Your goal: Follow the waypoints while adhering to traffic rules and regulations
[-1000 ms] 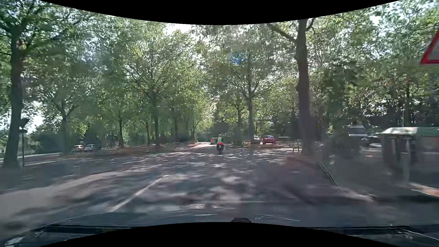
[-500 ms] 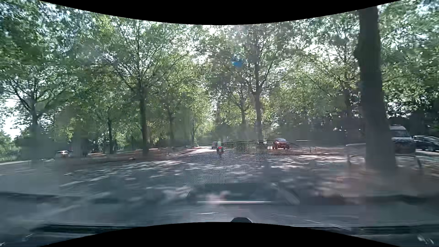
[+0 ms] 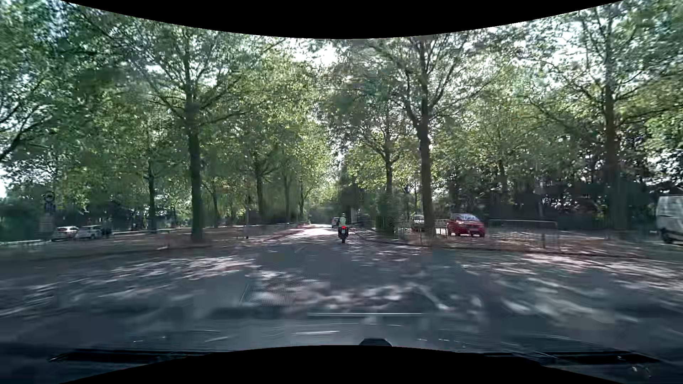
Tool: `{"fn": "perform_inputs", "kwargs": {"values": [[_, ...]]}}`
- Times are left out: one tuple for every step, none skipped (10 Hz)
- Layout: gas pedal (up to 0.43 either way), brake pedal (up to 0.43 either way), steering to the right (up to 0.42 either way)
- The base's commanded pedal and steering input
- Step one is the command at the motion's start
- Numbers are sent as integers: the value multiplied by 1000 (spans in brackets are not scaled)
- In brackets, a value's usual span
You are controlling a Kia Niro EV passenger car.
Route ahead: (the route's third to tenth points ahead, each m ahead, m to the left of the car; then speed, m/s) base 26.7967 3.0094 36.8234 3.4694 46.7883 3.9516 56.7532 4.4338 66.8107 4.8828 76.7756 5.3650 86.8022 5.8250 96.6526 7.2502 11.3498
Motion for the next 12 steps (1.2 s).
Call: {"fn": "perform_inputs", "kwargs": {"values": [[177,0,-15],[177,0,-15],[177,0,-15],[177,0,-14],[169,0,-14],[169,0,-12],[169,0,-12],[169,0,-11],[169,0,-10],[169,0,-8],[169,0,-7],[169,0,-7]]}}
